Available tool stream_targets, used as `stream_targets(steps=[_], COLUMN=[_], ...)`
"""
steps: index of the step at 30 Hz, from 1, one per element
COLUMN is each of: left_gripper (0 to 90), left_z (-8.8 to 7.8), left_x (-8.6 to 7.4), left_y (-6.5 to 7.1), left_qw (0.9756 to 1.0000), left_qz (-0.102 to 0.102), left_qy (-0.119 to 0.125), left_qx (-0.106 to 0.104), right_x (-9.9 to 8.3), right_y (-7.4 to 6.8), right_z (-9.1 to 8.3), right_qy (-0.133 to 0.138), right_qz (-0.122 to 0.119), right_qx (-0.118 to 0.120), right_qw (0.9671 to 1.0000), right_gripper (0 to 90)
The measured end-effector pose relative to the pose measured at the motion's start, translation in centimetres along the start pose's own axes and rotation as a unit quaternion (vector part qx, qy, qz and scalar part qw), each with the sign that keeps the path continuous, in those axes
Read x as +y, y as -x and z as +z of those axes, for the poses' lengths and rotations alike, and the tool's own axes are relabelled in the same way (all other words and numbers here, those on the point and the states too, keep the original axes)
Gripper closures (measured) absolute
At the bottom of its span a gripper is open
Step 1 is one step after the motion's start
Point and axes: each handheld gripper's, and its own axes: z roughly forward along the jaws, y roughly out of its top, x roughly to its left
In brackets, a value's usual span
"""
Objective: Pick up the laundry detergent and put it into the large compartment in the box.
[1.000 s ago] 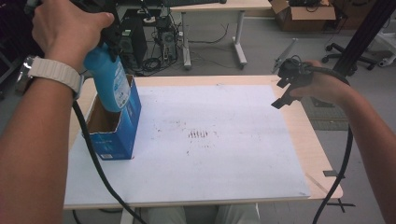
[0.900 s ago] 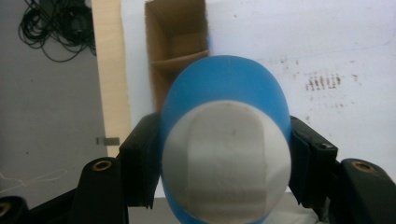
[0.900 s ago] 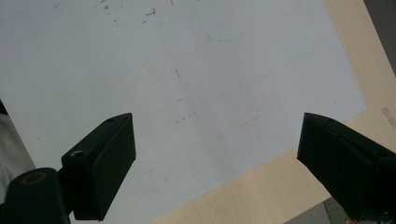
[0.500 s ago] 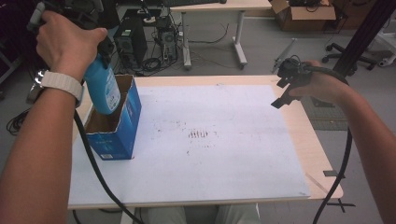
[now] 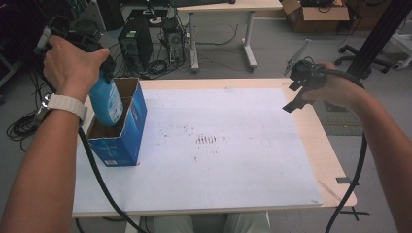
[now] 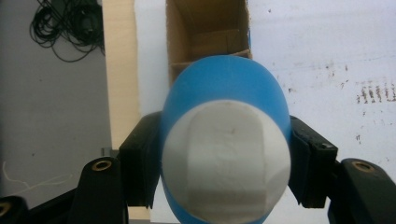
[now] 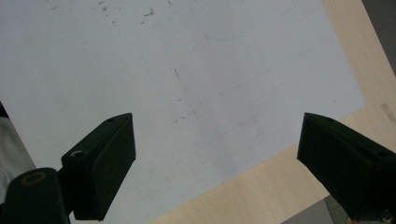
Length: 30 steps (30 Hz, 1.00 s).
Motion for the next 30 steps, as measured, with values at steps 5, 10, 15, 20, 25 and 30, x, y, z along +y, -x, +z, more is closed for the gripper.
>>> stream_targets(steps=[5,10,15,20,25,30], left_gripper=[37.8,37.8,37.8,37.8,37.8,37.8], left_z=[1.5,3.6,5.5,7.3,8.5,10.2], left_x=[-0.3,-0.6,-1.1,-1.7,-2.1,-2.7], left_y=[0.2,0.3,0.1,-0.2,-0.3,-0.2], left_qw=[1.0000,0.9998,0.9998,0.9998,0.9998,0.9997], left_qz=[0.008,0.015,0.017,0.016,0.017,0.019], left_qy=[-0.003,-0.009,-0.012,-0.012,-0.010,-0.011], left_qx=[0.004,0.007,0.003,-0.003,-0.003,-0.007], right_x=[0.0,0.1,0.1,0.0,0.0,-0.1], right_y=[0.0,-0.1,-0.1,-0.1,-0.2,-0.2], right_z=[0.2,0.4,0.5,0.7,0.8,1.0], right_qy=[0.000,0.001,-0.001,-0.002,-0.003,-0.005], right_qz=[0.001,0.002,0.002,0.003,0.004,0.006], right_qx=[0.001,0.005,0.005,0.007,0.008,0.009], right_qw=[1.0000,1.0000,1.0000,1.0000,1.0000,0.9999], right_gripper=[11.3,11.3,11.3,11.3,11.3,11.3])
